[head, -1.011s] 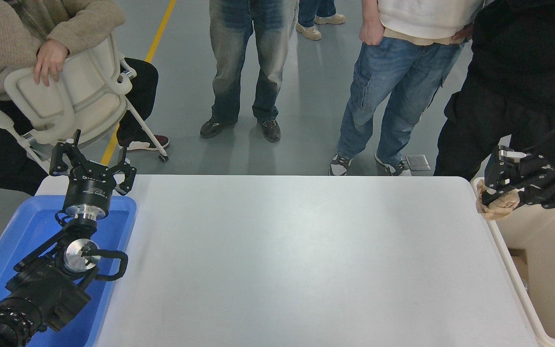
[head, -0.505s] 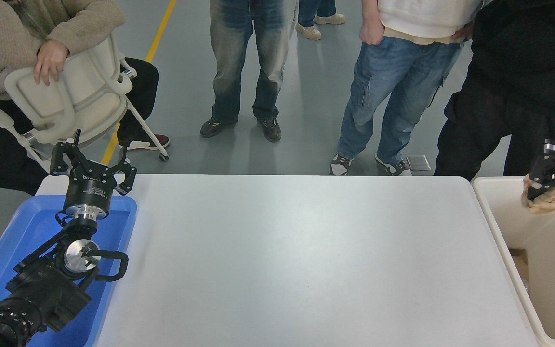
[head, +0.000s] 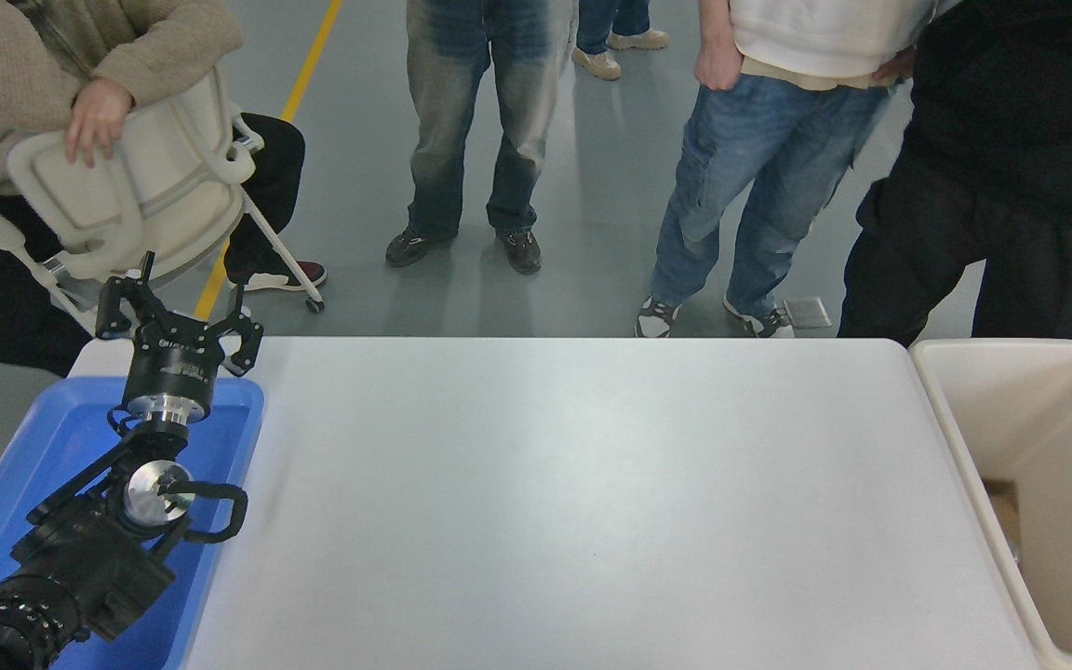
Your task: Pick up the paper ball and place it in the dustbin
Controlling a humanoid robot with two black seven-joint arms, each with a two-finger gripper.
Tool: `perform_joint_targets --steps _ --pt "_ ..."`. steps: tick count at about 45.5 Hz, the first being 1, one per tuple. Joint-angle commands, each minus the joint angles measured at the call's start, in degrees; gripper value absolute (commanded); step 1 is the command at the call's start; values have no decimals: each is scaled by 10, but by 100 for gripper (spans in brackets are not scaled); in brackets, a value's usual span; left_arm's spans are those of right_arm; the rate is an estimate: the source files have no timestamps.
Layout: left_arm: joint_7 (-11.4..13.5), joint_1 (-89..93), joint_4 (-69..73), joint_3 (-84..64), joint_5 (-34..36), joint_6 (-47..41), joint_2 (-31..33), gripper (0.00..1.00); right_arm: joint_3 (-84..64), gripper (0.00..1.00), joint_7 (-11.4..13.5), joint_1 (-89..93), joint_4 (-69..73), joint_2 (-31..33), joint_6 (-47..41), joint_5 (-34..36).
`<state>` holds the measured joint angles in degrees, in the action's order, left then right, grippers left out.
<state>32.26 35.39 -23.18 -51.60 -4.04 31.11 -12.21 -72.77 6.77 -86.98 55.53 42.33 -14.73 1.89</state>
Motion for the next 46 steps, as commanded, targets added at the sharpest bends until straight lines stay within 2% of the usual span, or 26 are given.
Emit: perform_joint_targets --steps 1,13,21,30,46 --pt "0 0 0 -1 0 0 1 99 127 0 1 211 -163 -28 20 0" --pt "0 0 1 -1 0 0 0 99 217 0 3 349 -310 -93 79 0" --pt "0 -1 1 -1 0 0 0 99 254 0 2 443 -453 -159 102 0" --pt "0 -1 0 -1 0 0 0 99 291 0 5 493 -549 -211 130 -4" --pt "0 0 0 -1 0 0 0 99 297 0 4 498 -562 -217 137 -1"
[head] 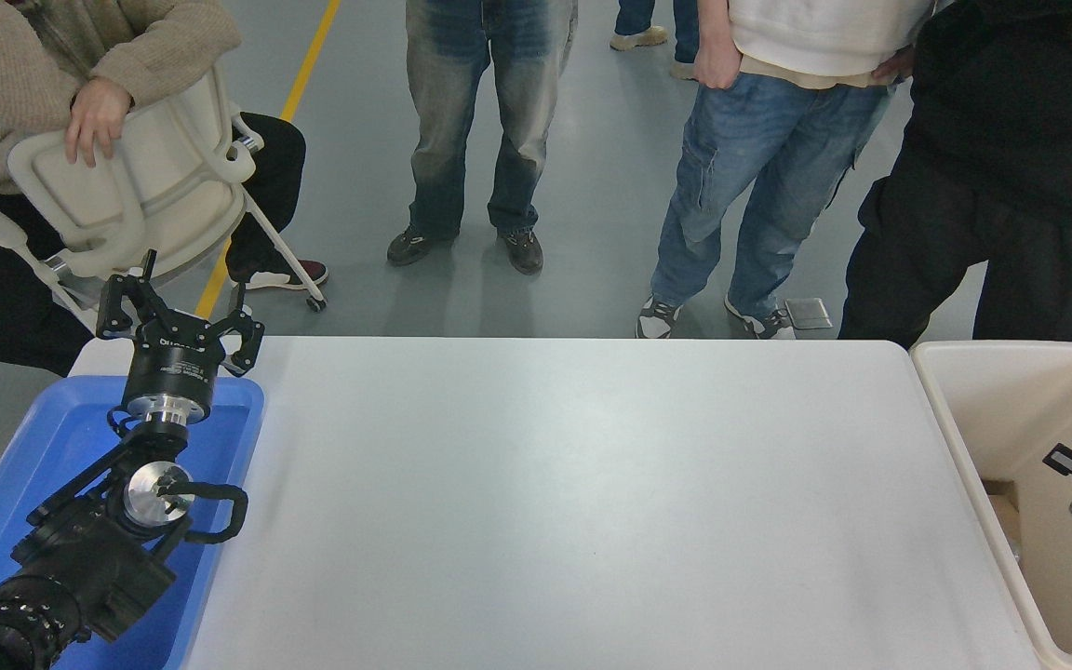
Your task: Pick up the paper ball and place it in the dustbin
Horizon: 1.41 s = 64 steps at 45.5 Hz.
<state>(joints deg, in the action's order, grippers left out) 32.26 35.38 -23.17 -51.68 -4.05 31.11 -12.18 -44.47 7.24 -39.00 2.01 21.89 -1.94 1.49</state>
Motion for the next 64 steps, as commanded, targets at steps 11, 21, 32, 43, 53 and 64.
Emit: perform_joint_targets --steps 11,21,32,43,53,64 --pt "0 0 0 0 0 0 0 99 15 83 0 14 -22 -10 55 0" --pt "0 0 1 0 0 0 0 99 17 83 0 10 -19 -9 57 0" --pt "0 0 1 0 0 0 0 99 17 83 0 8 -3 -9 58 -1" --pt "0 0 0 0 0 0 0 99 9 86 0 -120 247 103 57 -3" --pt "0 0 0 0 0 0 0 99 -47 100 0 -312 500 197 37 0" --pt "0 0 0 0 1 0 0 99 -228 100 -2 -518 668 169 -21 -3"
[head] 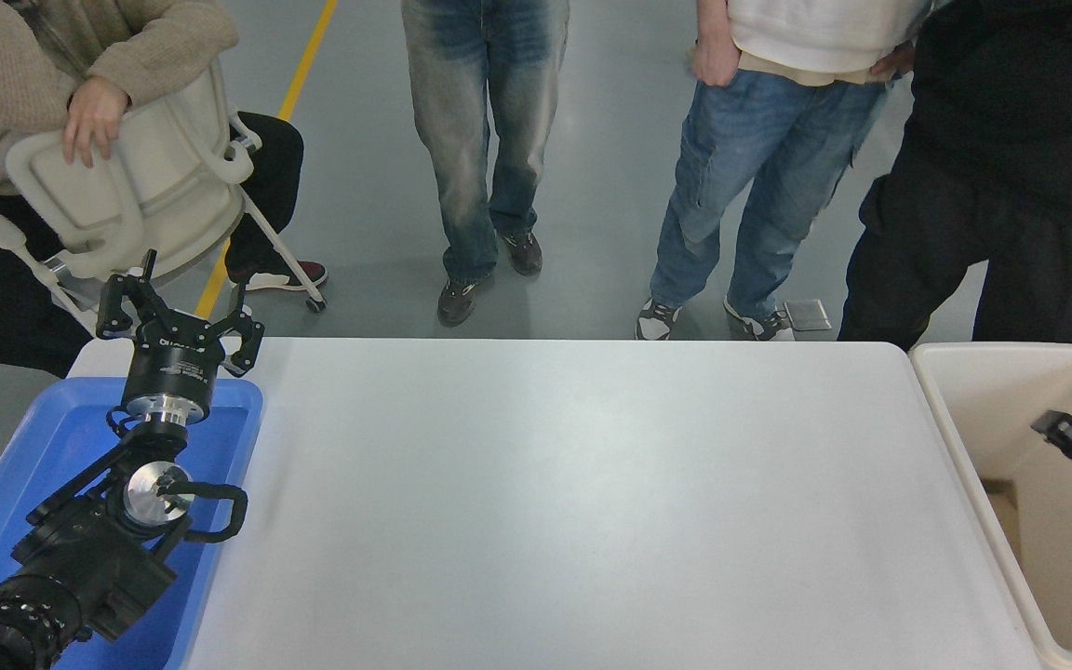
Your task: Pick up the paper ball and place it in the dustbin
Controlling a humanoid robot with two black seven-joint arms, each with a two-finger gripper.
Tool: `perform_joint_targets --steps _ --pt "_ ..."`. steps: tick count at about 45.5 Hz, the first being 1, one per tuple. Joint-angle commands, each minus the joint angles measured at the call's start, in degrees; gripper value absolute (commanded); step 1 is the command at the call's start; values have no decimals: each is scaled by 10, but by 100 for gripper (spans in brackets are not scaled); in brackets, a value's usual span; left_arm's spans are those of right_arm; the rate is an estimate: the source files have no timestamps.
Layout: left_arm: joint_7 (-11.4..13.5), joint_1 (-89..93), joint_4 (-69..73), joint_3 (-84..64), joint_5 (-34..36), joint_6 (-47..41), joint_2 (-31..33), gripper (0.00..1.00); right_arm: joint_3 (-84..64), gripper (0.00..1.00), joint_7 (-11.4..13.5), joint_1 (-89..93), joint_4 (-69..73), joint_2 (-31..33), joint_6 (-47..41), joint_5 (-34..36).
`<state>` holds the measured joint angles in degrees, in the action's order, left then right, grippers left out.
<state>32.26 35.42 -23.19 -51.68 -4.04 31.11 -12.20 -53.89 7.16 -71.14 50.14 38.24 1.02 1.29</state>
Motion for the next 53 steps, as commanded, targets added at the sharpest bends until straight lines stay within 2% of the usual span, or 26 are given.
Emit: perform_joint_targets --steps 1,6,13,18,35,53 --pt "0 0 0 1 0 0 0 99 -146 100 -1 -214 195 0 -65 -1" --pt "0 0 0 1 1 0 0 99 -170 100 -1 -287 214 -18 -156 1" --pt "0 0 0 1 0 0 0 99 -178 100 -1 -396 216 -39 -366 -3" --pt "0 0 1 0 0 0 0 99 -208 100 0 -467 217 -77 -457 -6" --pt "0 0 1 1 0 0 0 99 -218 100 0 -604 266 -188 -460 -5" --pt "0 0 0 1 0 0 0 99 -218 100 0 -644 267 -193 -460 0"
